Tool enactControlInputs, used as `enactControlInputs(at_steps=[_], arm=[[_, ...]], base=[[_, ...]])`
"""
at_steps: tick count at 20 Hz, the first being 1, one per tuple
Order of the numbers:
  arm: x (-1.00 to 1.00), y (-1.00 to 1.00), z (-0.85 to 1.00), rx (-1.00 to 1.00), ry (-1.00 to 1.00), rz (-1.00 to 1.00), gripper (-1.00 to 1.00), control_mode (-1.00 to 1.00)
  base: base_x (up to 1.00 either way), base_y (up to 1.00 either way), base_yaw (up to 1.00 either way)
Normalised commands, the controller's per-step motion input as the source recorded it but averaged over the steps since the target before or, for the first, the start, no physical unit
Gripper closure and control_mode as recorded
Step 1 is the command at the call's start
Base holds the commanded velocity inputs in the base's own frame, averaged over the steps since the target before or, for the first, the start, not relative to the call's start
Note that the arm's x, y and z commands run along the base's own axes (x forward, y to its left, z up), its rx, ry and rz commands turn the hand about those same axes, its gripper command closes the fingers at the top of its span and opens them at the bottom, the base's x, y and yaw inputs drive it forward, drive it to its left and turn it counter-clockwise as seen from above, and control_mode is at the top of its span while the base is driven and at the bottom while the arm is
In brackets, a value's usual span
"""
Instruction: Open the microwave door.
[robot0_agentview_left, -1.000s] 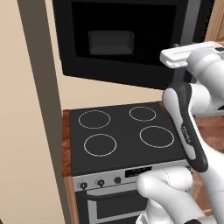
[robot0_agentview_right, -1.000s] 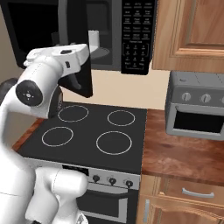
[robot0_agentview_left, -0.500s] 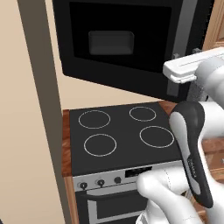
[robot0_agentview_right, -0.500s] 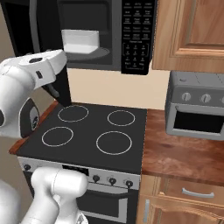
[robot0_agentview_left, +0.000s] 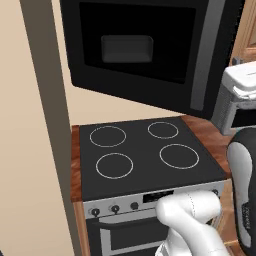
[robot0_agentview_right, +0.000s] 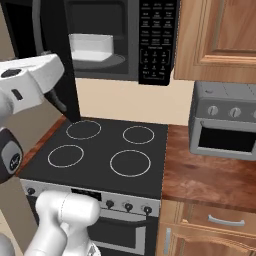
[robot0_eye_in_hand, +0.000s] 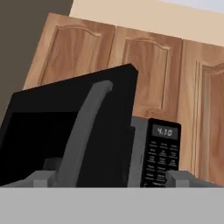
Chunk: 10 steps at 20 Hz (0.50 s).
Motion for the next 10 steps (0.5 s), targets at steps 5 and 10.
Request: enactControlInputs(at_steps=[5,10], arm=[[-0.23,-0.99,0.21,0.08,0.29,0.0,-1.0,-1.0],[0.18,-1.0,-0.14,0.38,0.59,0.03,-1.0,-1.0]], base=[[0.0,0.0,0.0],[0.0,0.0,0.0]])
